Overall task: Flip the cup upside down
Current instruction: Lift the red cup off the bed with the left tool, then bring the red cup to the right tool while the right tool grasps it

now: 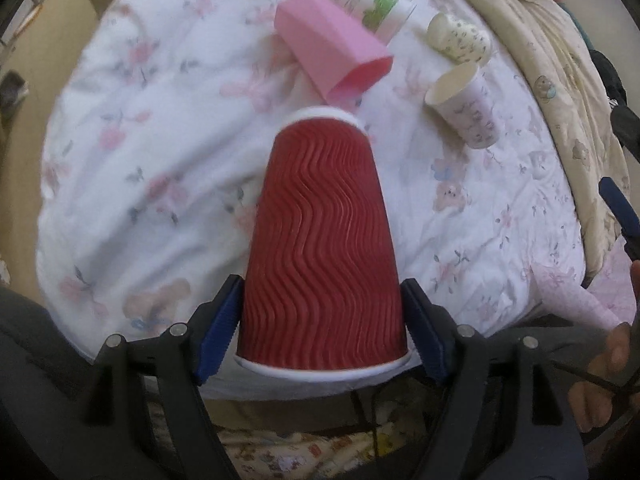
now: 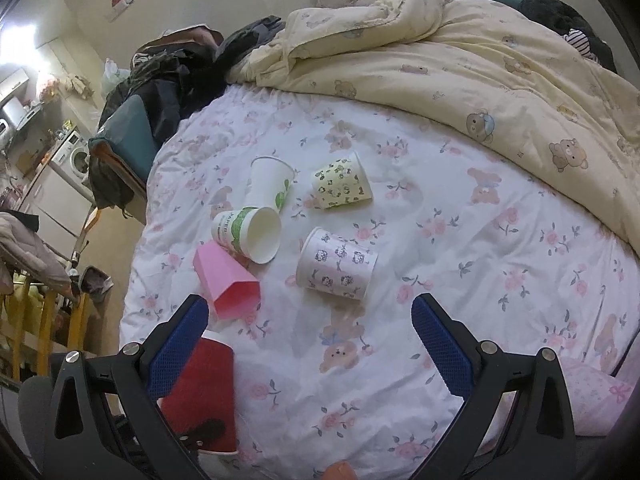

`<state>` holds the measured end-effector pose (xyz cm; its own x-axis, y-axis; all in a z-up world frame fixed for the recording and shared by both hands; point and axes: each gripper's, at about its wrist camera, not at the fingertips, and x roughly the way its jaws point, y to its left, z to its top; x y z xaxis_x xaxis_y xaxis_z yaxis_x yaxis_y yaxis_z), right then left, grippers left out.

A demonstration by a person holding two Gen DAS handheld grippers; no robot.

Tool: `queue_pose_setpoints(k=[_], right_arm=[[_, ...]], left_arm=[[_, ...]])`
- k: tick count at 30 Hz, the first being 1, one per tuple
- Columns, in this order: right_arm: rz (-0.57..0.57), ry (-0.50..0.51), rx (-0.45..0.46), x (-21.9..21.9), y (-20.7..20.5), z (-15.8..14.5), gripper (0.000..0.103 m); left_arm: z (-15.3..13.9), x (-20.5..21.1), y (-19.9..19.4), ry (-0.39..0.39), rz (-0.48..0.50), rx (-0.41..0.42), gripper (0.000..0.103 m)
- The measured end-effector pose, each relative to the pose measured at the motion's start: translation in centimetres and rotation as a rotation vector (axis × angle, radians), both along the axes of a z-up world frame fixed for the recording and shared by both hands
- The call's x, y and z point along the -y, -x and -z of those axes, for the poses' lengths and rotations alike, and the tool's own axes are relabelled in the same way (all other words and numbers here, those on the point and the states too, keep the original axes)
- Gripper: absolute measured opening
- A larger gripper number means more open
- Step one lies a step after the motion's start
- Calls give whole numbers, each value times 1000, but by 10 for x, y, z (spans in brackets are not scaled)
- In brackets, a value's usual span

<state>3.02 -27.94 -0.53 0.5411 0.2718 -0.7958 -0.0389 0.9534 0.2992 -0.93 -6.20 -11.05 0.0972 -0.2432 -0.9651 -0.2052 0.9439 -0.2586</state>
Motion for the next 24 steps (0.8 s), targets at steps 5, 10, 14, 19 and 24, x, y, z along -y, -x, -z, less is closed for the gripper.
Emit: queue_pose_setpoints(k=[5, 10, 14, 19, 24], right_arm=[[2, 7, -19, 0, -3, 4, 103], [-4, 11, -13, -1, -3, 4, 103], [-8, 1, -30, -3, -6, 7, 103], [-22, -8, -33, -4, -5, 6, 103], [-49, 18, -7, -10, -1, 3, 103]], left_arm=[[6, 0, -1, 1, 14, -5, 78], [-1, 4, -2, -20, 47, 1, 87], [-12, 4, 2, -8, 63, 6, 87], [-48, 0, 19, -4, 121, 89, 87], [-73, -32, 15, -82, 110, 192, 87]])
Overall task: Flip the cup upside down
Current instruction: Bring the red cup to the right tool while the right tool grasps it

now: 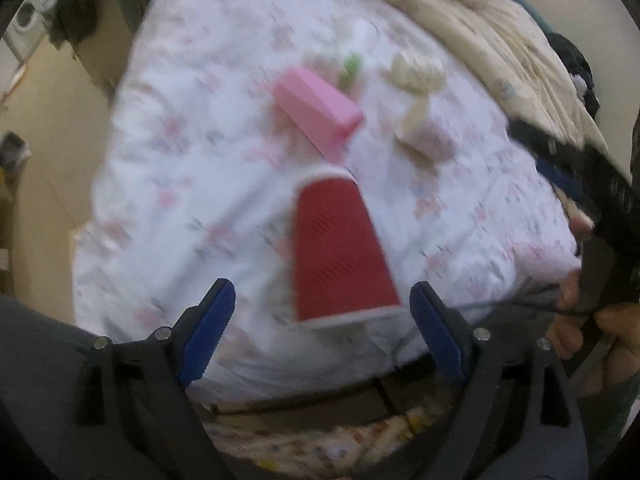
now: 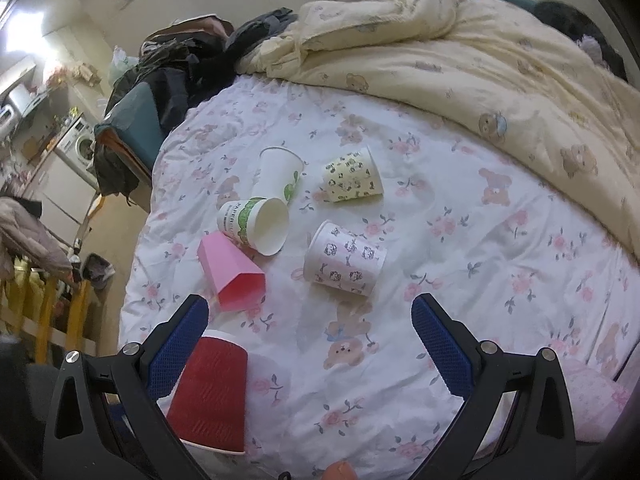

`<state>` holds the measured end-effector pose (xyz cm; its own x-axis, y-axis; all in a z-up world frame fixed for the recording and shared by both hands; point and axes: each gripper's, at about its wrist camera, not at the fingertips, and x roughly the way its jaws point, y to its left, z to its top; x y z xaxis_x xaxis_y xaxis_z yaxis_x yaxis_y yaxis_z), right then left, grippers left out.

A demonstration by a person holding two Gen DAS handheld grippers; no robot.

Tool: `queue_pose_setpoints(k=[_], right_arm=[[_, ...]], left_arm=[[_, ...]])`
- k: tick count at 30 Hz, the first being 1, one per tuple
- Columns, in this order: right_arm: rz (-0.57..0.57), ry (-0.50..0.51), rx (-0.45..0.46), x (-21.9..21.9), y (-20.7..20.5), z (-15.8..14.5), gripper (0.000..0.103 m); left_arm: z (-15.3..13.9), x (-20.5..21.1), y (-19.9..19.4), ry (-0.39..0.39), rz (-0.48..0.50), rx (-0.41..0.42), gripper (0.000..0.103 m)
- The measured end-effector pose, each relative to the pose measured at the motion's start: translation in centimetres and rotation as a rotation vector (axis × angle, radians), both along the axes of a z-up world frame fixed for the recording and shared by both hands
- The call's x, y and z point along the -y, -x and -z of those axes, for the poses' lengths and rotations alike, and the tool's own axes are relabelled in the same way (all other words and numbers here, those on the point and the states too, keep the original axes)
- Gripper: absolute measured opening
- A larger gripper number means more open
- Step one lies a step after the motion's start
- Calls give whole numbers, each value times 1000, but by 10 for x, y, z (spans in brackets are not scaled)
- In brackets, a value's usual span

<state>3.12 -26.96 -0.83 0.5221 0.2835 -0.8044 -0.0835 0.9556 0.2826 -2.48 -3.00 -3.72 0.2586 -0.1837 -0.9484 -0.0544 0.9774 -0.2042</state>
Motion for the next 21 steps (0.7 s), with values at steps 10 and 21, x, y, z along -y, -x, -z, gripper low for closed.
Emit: queue_pose_setpoints(k=[10, 21], right_arm=[[-144, -117, -210, -25, -2, 32, 103], [-308, -243, -534, -93, 3, 83, 103]], left_arm=[[10, -71, -30, -105, -108, 54, 87], [25, -90, -32, -41, -173, 58, 87]])
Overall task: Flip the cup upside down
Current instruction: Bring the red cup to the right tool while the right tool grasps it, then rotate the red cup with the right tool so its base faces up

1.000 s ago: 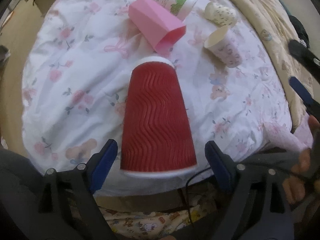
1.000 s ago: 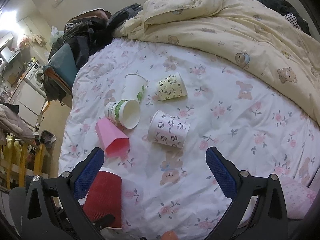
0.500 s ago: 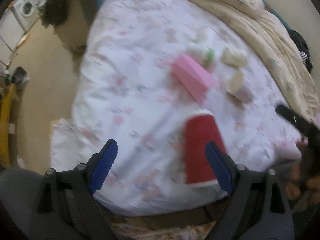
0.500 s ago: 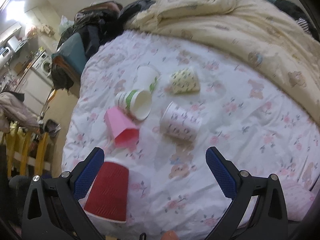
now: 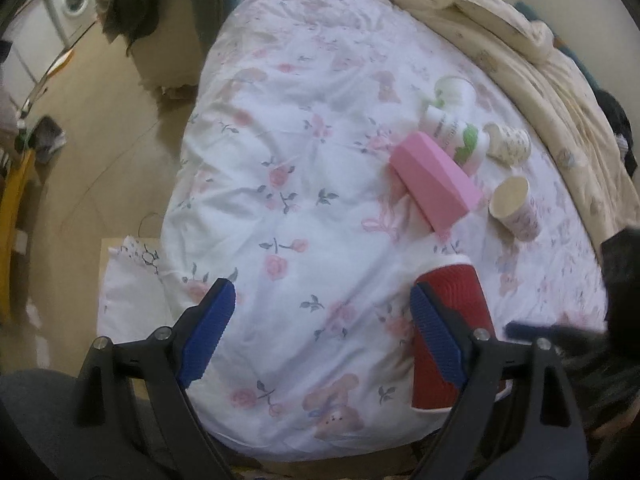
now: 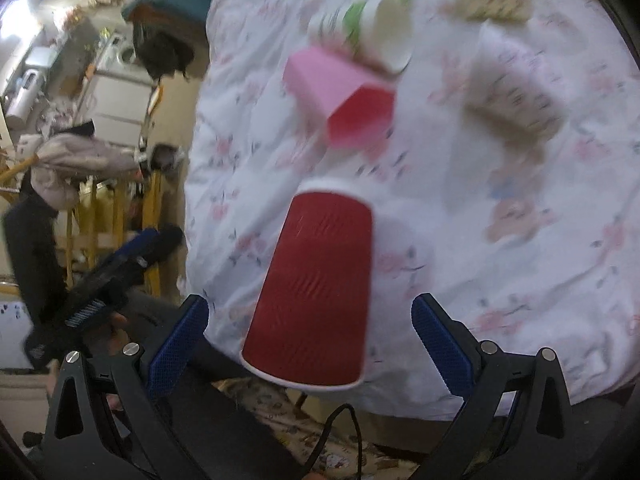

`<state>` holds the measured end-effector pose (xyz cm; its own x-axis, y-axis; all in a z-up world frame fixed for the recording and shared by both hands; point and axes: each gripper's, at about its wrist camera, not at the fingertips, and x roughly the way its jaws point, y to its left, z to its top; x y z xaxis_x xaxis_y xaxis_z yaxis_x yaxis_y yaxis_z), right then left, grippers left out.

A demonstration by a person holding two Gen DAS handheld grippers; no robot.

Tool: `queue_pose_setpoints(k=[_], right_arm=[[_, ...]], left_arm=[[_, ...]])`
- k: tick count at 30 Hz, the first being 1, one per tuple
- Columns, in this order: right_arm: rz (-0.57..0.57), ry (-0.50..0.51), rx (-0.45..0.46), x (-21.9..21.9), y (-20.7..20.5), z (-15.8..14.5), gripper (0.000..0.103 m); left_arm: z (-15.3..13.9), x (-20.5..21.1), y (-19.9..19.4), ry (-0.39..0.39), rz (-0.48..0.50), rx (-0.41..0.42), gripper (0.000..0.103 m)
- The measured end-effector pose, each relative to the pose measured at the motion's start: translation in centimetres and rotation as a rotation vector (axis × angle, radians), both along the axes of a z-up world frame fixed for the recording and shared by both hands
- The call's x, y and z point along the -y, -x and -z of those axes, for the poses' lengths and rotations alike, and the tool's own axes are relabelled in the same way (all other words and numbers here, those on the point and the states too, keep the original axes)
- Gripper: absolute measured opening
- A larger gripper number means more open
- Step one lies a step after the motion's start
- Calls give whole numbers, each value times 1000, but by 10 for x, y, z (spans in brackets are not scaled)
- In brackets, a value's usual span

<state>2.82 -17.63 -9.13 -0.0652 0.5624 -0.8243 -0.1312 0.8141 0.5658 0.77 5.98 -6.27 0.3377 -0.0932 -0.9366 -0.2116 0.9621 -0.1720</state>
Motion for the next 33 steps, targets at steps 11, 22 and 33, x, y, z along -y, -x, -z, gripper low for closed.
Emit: queue_pose_setpoints(k=[11, 22, 33], right_arm=[[-71, 145, -102, -30, -9, 48, 96], [-93, 45, -9, -21, -16, 10, 78], [94, -84, 107, 53, -22, -41, 78]], left_arm=[[3, -9, 0, 56, -45, -10, 87], [-5, -23, 1, 77, -102, 44, 87], [-24, 10, 2, 69, 16, 141, 87]])
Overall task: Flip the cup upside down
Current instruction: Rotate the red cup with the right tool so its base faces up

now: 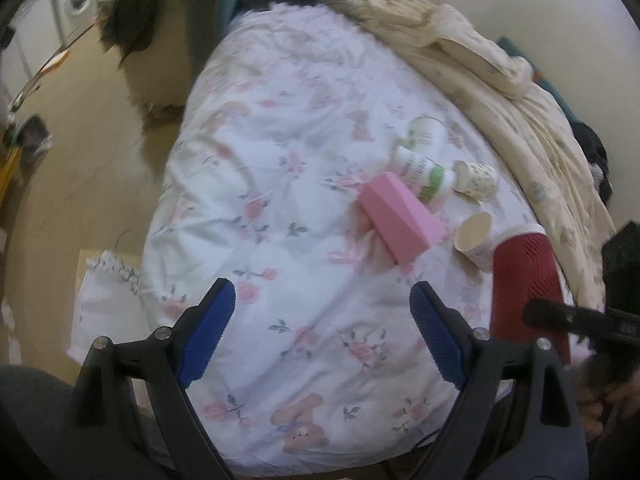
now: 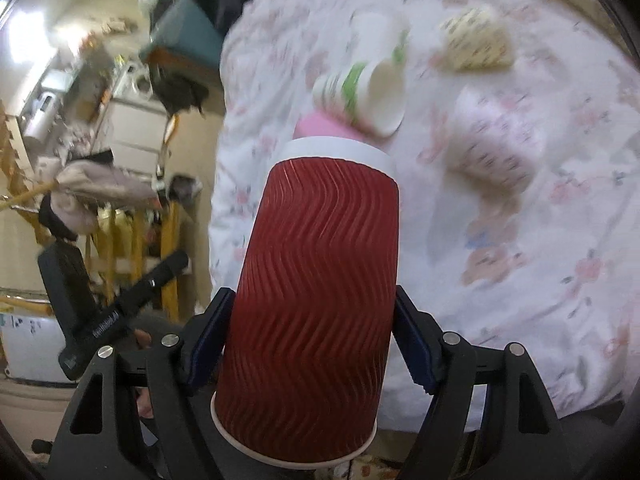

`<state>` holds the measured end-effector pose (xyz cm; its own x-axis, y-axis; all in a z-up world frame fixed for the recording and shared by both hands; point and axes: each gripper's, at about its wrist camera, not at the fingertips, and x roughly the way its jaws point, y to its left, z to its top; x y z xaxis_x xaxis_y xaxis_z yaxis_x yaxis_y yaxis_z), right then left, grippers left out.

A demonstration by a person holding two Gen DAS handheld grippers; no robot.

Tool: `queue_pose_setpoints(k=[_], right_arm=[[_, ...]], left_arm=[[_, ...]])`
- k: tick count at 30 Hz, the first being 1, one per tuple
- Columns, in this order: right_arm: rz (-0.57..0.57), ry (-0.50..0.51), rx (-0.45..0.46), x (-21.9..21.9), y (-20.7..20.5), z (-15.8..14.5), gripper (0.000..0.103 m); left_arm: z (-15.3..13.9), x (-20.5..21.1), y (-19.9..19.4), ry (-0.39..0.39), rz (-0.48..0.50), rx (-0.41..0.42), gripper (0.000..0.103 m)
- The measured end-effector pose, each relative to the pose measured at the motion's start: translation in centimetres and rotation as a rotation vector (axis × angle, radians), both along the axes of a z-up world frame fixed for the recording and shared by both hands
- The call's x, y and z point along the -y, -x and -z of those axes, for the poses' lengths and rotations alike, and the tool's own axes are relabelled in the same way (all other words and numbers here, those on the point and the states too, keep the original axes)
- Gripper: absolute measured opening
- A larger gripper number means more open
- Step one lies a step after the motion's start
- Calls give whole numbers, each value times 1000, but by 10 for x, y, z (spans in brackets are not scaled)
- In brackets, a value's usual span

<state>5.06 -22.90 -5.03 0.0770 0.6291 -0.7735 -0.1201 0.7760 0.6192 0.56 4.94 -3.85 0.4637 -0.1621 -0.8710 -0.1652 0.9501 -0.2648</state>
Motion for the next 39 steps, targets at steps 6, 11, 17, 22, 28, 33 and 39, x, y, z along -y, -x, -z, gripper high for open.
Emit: queue_pose_setpoints(k=[6, 11, 17, 22, 28, 33, 39], right_arm=[[51, -2, 15, 12, -2, 21, 78], [67, -19, 56, 15, -3, 12, 78], [31, 15, 82, 10, 0, 9, 78], [-2, 16, 86, 3, 1, 10, 78], [-18, 8, 103, -1, 2, 7, 78], [-29, 12, 133, -1, 5, 2, 77], [-49, 21, 173, -4, 8, -5, 77]], left_arm=[[-2, 24, -3, 25, 98, 27, 87], [3, 45, -3, 76, 197, -3, 87], [-4, 76, 2, 181, 350, 22, 87], [-1, 83, 1, 249, 367, -5, 87], [7, 84, 0, 216, 353, -33, 87], [14, 78, 1, 168, 330, -63, 87], [17, 77, 2, 152, 336, -57, 87]])
